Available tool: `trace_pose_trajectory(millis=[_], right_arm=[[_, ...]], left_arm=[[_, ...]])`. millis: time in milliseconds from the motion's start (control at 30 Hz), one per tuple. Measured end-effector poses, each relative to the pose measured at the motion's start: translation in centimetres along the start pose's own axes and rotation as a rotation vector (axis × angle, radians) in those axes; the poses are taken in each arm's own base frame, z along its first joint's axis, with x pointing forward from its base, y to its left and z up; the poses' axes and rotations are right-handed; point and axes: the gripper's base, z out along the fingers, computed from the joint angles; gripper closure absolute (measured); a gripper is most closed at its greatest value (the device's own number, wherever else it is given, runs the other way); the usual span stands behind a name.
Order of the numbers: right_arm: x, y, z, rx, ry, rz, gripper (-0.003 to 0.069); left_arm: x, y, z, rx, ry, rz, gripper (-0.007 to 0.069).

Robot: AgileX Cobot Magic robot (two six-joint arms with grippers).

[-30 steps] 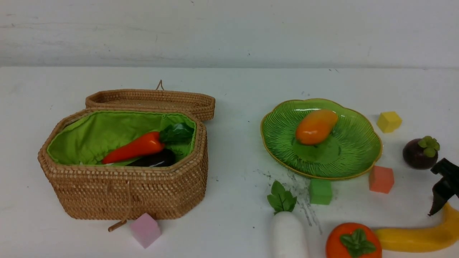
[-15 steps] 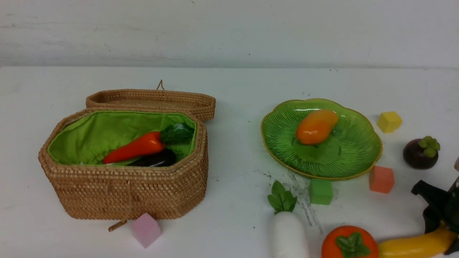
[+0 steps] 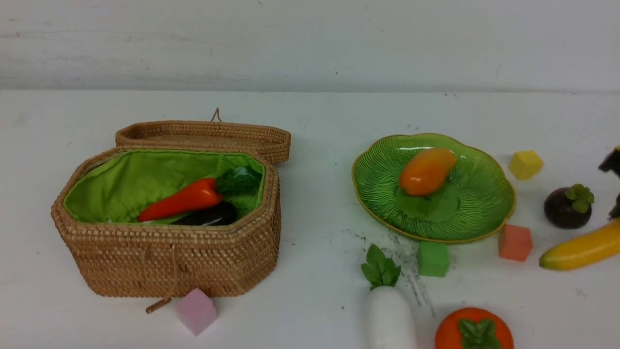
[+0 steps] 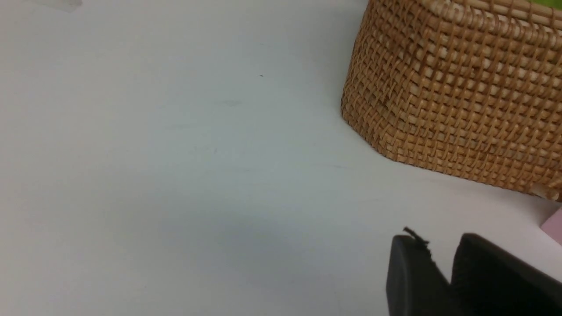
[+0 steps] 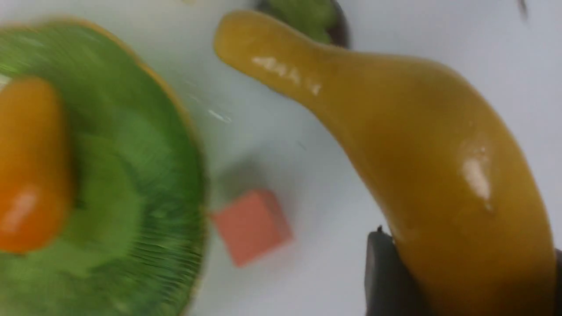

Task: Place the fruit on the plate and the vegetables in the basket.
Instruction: Use the right arm to grab a banana and put it into the right plate

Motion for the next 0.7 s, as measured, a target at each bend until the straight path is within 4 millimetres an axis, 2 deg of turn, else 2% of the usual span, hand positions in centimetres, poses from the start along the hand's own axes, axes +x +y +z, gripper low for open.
trace_pose_trajectory(millis=[67,100,267,333,467,700], right_arm=[[-0.9,0.9,-0.8,-0.034,-0.021,-0.010,0.0332],[-1.7,2.1,-1.5,-0.063,-0.036,-0.044,0.0332],[-1.9,4.8,-1.0,-0.099,-0.017,-0.132,0.0332],[-1.4,6.6,0.5,-0.097,0.028,-0.179,0.0332],[-0.6,8.4,2.9,-0.070,0.100,-0.258,0.0332],[-0.1,10.8,5.6,-0.033,0.188,-0.373,0.0332]], left_arm=[[0.0,0.0,0.0,0.000,0.000,0.000,0.0480],[0.0,0.0,0.0,0.000,0.000,0.000,0.0477],[0.0,0.0,0.0,0.000,0.000,0.000,0.0474],[0.0,0.0,0.0,0.000,0.000,0.000,0.0473],[0.0,0.0,0.0,0.000,0.000,0.000,0.0472],[0.0,0.0,0.0,0.000,0.000,0.000,0.0467]])
